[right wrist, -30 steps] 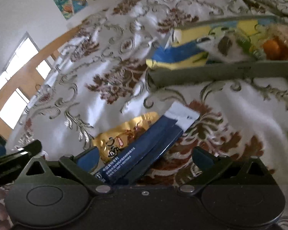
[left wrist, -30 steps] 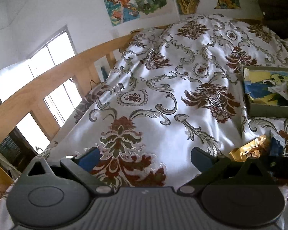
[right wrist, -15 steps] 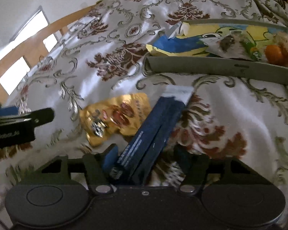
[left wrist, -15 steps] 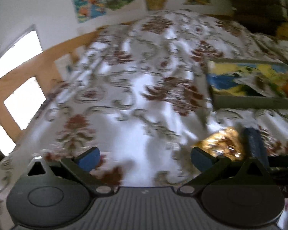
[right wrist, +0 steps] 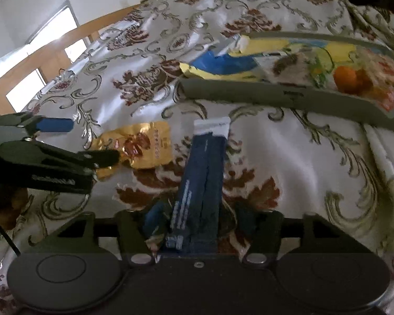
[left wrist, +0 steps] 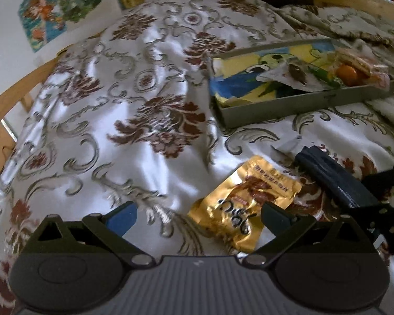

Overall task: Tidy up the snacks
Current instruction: 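Grasp the gold snack packet with the left tool while the right tool holds the blue bar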

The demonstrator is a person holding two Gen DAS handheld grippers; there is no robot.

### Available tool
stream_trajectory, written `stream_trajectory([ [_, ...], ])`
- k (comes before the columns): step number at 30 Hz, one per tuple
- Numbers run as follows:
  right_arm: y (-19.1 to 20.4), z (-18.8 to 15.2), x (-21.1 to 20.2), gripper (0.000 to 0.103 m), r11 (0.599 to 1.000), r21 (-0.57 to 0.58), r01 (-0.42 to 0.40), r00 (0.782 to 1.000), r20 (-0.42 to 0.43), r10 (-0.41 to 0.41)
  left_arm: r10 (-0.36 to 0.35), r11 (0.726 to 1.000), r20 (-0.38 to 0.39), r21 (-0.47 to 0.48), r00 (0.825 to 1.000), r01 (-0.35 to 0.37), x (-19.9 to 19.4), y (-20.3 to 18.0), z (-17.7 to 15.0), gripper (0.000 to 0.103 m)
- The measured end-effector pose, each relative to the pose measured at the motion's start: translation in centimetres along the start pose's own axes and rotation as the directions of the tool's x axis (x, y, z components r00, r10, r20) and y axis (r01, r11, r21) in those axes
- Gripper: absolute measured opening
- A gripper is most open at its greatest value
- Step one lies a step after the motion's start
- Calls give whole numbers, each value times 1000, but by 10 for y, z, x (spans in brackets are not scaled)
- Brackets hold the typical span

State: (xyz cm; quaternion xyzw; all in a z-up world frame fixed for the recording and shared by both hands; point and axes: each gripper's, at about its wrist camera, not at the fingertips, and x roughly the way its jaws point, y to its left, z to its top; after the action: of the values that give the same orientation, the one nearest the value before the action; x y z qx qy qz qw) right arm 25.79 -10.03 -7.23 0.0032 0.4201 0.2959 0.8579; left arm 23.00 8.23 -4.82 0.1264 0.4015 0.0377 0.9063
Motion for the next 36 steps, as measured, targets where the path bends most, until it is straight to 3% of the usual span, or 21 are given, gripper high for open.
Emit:
stream_trajectory([
  [5, 0, 14, 17, 69, 1000, -22, 16, 1000, 3, -16, 30, 996, 14, 86, 999, -31, 7, -12, 9, 102],
  [9, -3, 13, 19, 58, 998, -62, 27, 1000, -3, -27, 41, 986, 19, 162, 999, -44, 12, -21, 15, 103],
  [12, -8, 7, 13, 42, 996, -89, 29, 999, -11, -30, -12, 981, -21, 191, 1000, 15, 17, -26, 18, 102],
  [13, -10, 4, 10, 41, 995, -98, 26, 1000, -12, -27, -41, 978, -47, 203, 998, 50, 19, -28, 19, 102],
  [16, -17, -6, -3, 41, 990, -143, 8, 1000, -24, -11, -115, 956, -90, 261, 989, 135, 17, -37, 15, 101],
  [21, -24, -25, -29, 41, 978, -207, 16, 998, -56, -28, -161, 935, -78, 307, 984, 177, 5, -48, 9, 95],
  [27, -45, -46, -57, 41, 997, -79, 21, 999, -47, -25, -199, 915, -78, 341, 977, 213, -6, -55, 10, 95],
  [30, -42, -49, -57, 41, 995, -93, 38, 999, -27, -41, -180, 894, -103, 398, 978, 206, -3, -60, 11, 97],
  [36, -38, -59, -51, 42, 983, -184, 31, 999, 26, -26, -183, 815, -160, 527, 970, 241, 7, -69, 17, 98],
])
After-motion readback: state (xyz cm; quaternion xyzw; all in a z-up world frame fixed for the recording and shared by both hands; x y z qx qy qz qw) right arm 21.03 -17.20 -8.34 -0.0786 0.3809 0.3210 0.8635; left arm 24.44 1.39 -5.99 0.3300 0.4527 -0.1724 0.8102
